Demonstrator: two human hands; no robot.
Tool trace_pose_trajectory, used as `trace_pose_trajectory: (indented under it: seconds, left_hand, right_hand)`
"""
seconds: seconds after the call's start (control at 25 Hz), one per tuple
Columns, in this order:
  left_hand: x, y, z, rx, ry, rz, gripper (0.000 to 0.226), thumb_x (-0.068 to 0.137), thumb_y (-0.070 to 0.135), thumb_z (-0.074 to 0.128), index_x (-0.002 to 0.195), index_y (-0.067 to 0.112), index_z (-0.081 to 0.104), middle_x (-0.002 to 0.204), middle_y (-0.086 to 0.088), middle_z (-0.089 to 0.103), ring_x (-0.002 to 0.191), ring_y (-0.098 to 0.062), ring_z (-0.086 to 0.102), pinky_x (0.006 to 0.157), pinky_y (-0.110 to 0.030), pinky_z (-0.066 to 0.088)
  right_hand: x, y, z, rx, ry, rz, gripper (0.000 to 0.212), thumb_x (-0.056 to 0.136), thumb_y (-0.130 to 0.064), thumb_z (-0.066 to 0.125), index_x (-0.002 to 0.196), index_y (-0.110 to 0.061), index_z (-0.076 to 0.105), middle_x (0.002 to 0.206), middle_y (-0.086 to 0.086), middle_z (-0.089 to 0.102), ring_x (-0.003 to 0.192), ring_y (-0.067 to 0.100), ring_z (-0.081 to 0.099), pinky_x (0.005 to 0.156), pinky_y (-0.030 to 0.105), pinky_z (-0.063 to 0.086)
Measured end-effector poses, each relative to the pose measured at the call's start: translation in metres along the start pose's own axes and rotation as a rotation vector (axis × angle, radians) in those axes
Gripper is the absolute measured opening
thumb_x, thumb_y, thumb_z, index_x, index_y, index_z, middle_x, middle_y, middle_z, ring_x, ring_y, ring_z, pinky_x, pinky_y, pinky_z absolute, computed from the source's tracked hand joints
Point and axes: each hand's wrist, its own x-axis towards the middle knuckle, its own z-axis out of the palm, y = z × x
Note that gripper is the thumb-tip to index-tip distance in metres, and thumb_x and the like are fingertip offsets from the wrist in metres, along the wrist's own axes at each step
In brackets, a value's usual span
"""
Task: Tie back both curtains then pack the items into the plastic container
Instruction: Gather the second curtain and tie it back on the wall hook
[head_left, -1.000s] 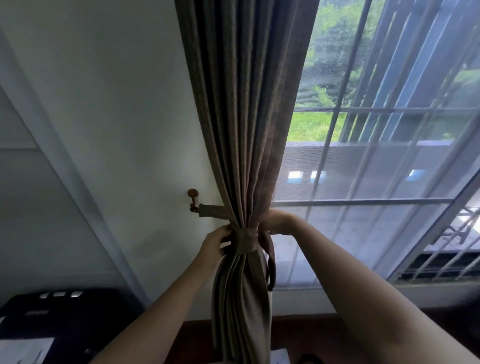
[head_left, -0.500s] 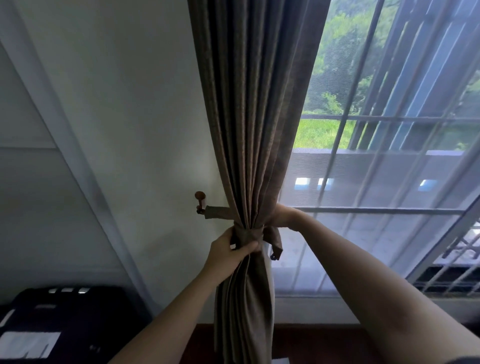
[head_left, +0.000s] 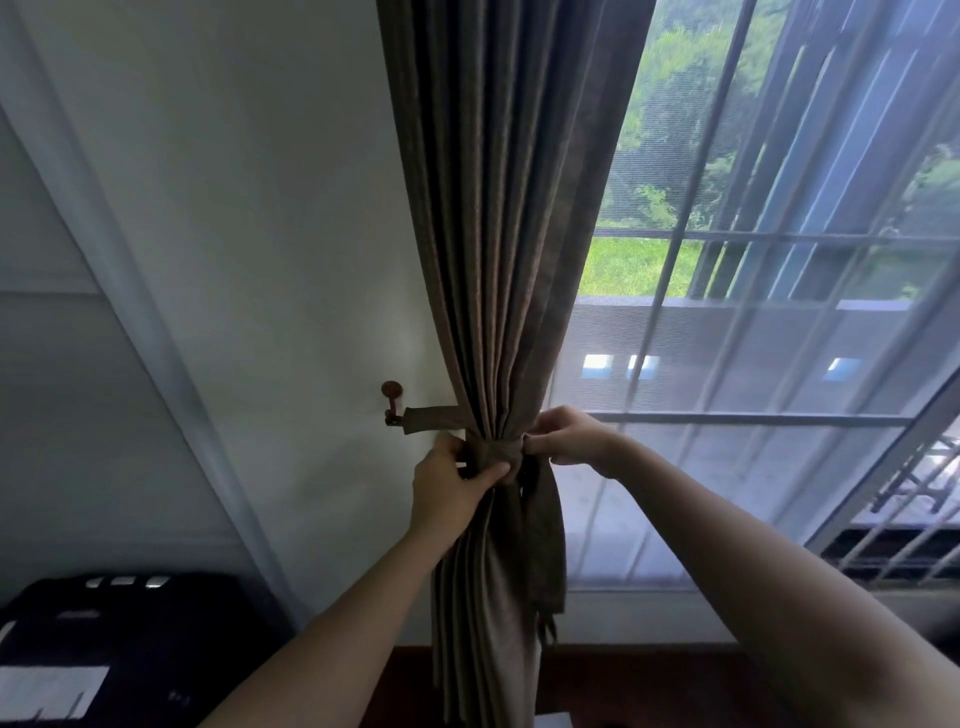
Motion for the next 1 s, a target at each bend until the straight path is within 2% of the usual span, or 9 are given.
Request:
trace_pose_trajectory:
  seconds: [0.12,0.24,0.32,0.4,0.48,0.6,0.84,0.96,1.0]
  left_hand:
    - [0.001,0.004,0.001,0.027,0.016,0.001,0.032,0.075,0.031,0.076,0.089,0.015,0.052,0.091,0.000,0.065,0.085,-0.015,0.060,0.073,-0.024,0.045]
    - [0.005,0.000,0.001,0.086,-0.049,0.043,0.026,0.077,0.032,0.073,0.082,0.017,0.052,0.082,-0.001,0.067,0.074,-0.013,0.061,0.066,-0.022,0.044]
    - [0.005,-0.005,0.003,0.009,-0.151,0.056,0.027,0.076,0.028,0.073,0.079,0.022,0.047,0.081,-0.001,0.067,0.074,-0.014,0.064,0.068,-0.026,0.052]
    - [-0.002,-0.007,0.005,-0.092,-0.213,0.046,0.035,0.073,0.027,0.074,0.077,0.028,0.039,0.080,-0.001,0.067,0.077,-0.017,0.066,0.069,-0.026,0.054]
    - [-0.007,-0.007,0.006,-0.019,-0.200,0.098,0.041,0.070,0.034,0.077,0.069,0.028,0.036,0.067,0.006,0.057,0.063,-0.010,0.057,0.057,-0.014,0.043]
    - [-0.013,-0.004,0.009,0.162,-0.118,0.202,0.044,0.064,0.051,0.077,0.066,0.023,0.043,0.067,0.007,0.051,0.060,-0.009,0.048,0.056,-0.015,0.035]
    - [-0.010,-0.003,0.015,0.243,-0.026,0.173,0.036,0.081,0.044,0.063,0.083,0.008,0.064,0.088,-0.005,0.064,0.080,-0.023,0.061,0.070,-0.024,0.044]
    - [0.003,-0.002,-0.007,0.223,-0.191,0.150,0.027,0.093,0.026,0.049,0.087,0.003,0.062,0.087,-0.014,0.064,0.076,-0.024,0.059,0.067,-0.024,0.039]
    - [0.008,-0.002,-0.016,0.247,-0.281,0.146,0.023,0.094,0.020,0.045,0.087,0.005,0.060,0.083,-0.012,0.062,0.072,-0.021,0.056,0.064,-0.024,0.037]
  right_hand:
    - [-0.002,0.008,0.004,0.288,-0.002,-0.017,0.018,0.087,0.001,0.056,0.082,-0.013,0.066,0.073,0.003,0.060,0.065,0.011,0.059,0.063,0.021,0.050]
    - [-0.003,0.006,0.006,0.440,-0.034,0.011,0.026,0.088,0.008,0.048,0.080,-0.009,0.067,0.072,0.004,0.064,0.066,0.012,0.062,0.064,0.022,0.053]
    - [-0.002,-0.002,0.005,0.508,-0.017,0.064,0.032,0.083,0.014,0.042,0.069,-0.004,0.063,0.065,0.003,0.061,0.059,0.010,0.060,0.058,0.019,0.053]
    - [-0.003,-0.012,0.008,0.511,-0.021,0.080,0.021,0.072,0.015,0.040,0.070,0.002,0.057,0.072,0.006,0.055,0.063,0.010,0.055,0.060,0.018,0.052]
    - [-0.004,-0.021,0.014,0.581,0.031,0.109,0.022,0.069,0.013,0.036,0.073,0.001,0.053,0.075,0.008,0.051,0.065,0.013,0.050,0.057,0.017,0.052]
    - [-0.001,-0.031,0.020,0.716,0.123,0.196,0.024,0.074,0.010,0.032,0.073,-0.004,0.052,0.073,0.008,0.046,0.064,0.018,0.047,0.051,0.021,0.051]
    - [0.004,-0.046,0.030,0.723,0.172,0.238,0.016,0.077,0.002,0.037,0.068,-0.009,0.045,0.066,0.007,0.037,0.057,0.016,0.033,0.057,0.025,0.033]
    - [0.002,-0.040,0.031,0.455,0.127,0.155,0.009,0.076,-0.012,0.058,0.079,-0.003,0.059,0.080,0.011,0.058,0.074,0.019,0.056,0.072,0.028,0.050]
    - [0.002,-0.039,0.032,0.285,0.113,0.130,0.030,0.069,-0.026,0.070,0.090,-0.004,0.065,0.091,0.009,0.065,0.084,0.019,0.062,0.081,0.032,0.053]
